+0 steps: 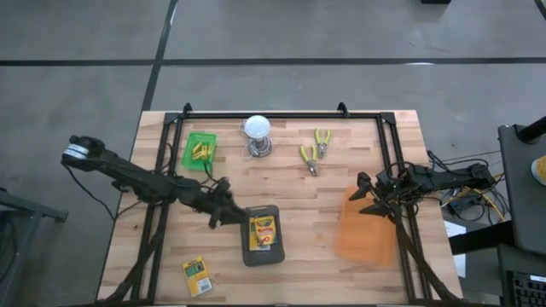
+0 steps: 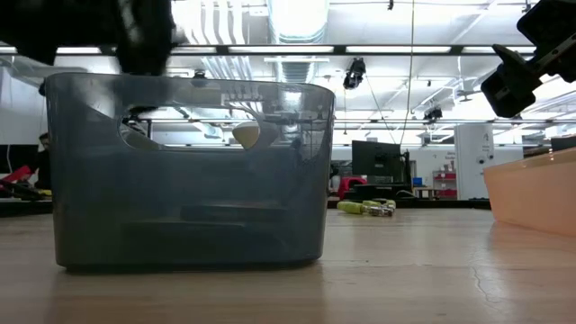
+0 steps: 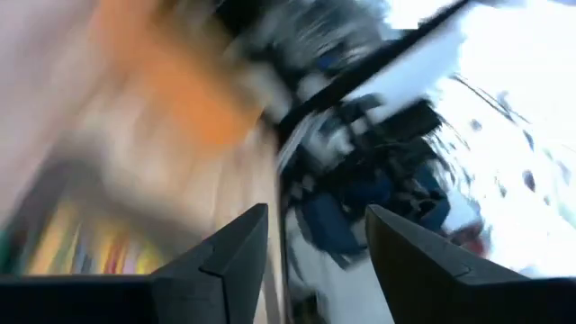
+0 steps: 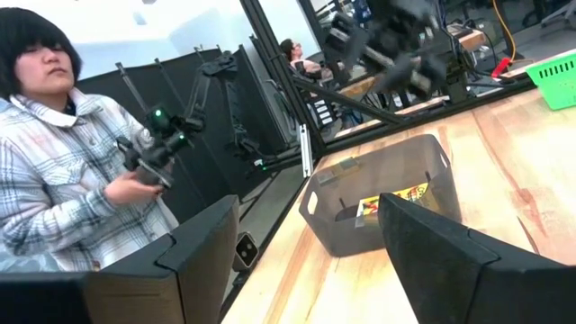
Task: Pick & Place School Supplies
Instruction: Put the yellow crayon box into the black bin
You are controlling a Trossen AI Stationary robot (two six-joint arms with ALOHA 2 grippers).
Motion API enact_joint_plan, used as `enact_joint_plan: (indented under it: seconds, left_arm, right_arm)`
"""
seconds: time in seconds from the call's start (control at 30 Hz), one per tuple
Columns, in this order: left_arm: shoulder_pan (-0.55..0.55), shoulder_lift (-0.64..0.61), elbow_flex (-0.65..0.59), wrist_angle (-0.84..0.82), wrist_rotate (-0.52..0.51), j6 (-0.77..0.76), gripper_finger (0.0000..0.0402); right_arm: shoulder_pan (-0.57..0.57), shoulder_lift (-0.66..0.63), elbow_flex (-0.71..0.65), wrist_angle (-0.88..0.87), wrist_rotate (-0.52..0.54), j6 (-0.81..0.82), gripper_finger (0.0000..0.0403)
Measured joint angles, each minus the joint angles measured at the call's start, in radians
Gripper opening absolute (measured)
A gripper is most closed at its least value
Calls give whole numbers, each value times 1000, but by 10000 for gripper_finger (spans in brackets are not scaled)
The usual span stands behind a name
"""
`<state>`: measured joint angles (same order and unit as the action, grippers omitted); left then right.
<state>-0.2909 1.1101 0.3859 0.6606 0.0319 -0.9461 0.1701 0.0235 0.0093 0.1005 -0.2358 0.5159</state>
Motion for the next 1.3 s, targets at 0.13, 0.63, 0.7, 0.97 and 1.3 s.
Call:
enact_joint_plan:
  seconds: [0.13,0.63,0.7,0.97,1.3]
  left_arm:
    - [-17,-34,-2,-332,92,-443,193]
    - [-217,-127,158,-1124,263,-1168,193]
    - [-217,-121,205,-1308,256,-1176,193]
    - [-225,-104,285,-1400,125,-994,193]
    - [-241,-25,242,-1350,367,-1727,193]
  right_arm:
    - [0,0,0,0,0,0,265]
    - [0,-2,0,0,0,0,258]
    - [0,-1,0,0,0,0,259]
    - [0,-1,0,0,0,0,267]
    - [0,0,0,0,0,0,260]
